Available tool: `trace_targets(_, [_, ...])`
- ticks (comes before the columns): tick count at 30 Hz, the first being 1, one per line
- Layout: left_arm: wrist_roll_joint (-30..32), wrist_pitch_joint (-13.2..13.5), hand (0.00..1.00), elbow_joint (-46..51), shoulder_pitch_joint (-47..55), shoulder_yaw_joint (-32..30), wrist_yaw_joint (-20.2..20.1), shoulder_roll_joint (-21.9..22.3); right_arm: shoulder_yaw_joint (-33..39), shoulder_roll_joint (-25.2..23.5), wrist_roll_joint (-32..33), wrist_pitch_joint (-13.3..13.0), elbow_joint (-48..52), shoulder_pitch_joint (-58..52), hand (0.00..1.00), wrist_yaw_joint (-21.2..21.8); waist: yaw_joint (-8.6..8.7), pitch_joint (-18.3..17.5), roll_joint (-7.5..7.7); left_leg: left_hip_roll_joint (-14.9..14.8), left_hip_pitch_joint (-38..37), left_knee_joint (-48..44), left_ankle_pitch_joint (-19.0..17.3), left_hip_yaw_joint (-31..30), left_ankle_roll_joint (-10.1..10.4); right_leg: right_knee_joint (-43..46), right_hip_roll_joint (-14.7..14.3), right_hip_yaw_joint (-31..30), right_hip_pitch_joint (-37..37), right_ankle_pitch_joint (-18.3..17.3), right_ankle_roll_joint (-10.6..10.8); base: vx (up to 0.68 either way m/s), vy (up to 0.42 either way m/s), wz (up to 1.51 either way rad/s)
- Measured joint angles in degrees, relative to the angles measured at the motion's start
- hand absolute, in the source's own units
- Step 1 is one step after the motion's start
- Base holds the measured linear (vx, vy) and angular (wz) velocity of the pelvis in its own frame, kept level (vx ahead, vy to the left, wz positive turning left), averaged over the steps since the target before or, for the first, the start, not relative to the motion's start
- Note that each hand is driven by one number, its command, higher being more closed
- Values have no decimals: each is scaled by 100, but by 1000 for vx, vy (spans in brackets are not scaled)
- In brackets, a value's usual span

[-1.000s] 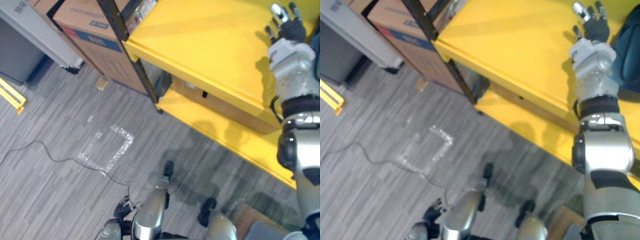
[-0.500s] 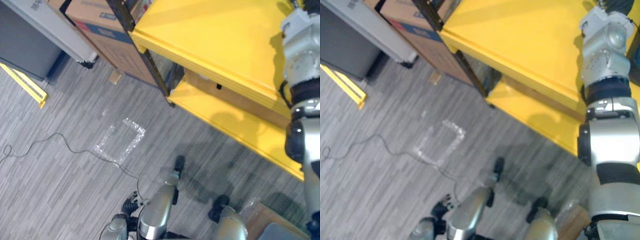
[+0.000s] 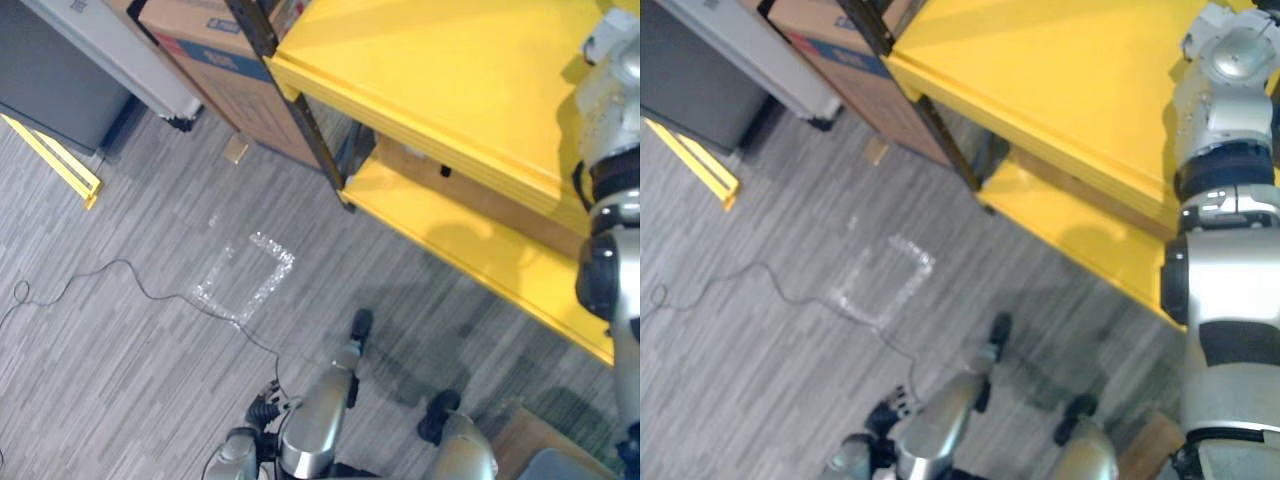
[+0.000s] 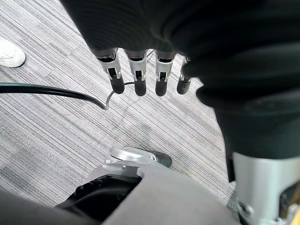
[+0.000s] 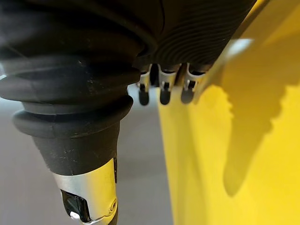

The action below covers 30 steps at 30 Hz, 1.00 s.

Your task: Walk over and take plastic housings, then place them on the shelf

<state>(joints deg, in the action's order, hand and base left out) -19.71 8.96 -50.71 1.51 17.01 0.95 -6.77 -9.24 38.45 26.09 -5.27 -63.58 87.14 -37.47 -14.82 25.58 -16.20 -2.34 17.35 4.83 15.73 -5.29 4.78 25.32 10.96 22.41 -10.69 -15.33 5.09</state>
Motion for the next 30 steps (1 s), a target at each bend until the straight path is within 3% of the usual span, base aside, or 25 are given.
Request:
trace_targets(6, [-1, 88, 0, 2, 32, -9, -12, -2, -125, 72, 11, 160, -59, 106, 0, -243, 1, 0, 0, -7, -1, 0, 0, 4, 0, -11, -6, -3, 0, 0, 0, 9, -36, 0])
trace_targets(13, [-10, 90, 0, 10, 44, -12, -112, -6, -110, 135, 16, 179, -147, 154, 0, -843, 0, 0, -1, -6, 1, 0, 0, 9, 0, -26, -7, -7, -2, 1, 0, 3, -10, 0])
trace_targets(24, [-15, 94, 0, 59, 88, -7, -228, -16, -102, 287, 30, 175, -317, 182, 0, -1268, 1, -7, -11, 0, 68, 0, -1, -20, 1, -60, -9, 30, -36, 0, 0, 0, 0, 1])
trace_targets(28, [-15, 95, 0, 85, 100, -9, -233, -20, -106, 369, 143, 151, -326, 194, 0, -1119, -8, -7, -11, 8, 73, 0, -1, -36, 1, -75, -7, 57, -22, 0, 0, 0, 0, 3])
trace_targets(30, [-2, 91, 0, 179, 147, -10, -239, -42, -115, 429, 247, 119, -331, 197, 0, -674, 2, -7, -11, 5, 71, 0, -1, -36, 1, -71, -8, 57, -21, -1, 0, 0, 0, 0])
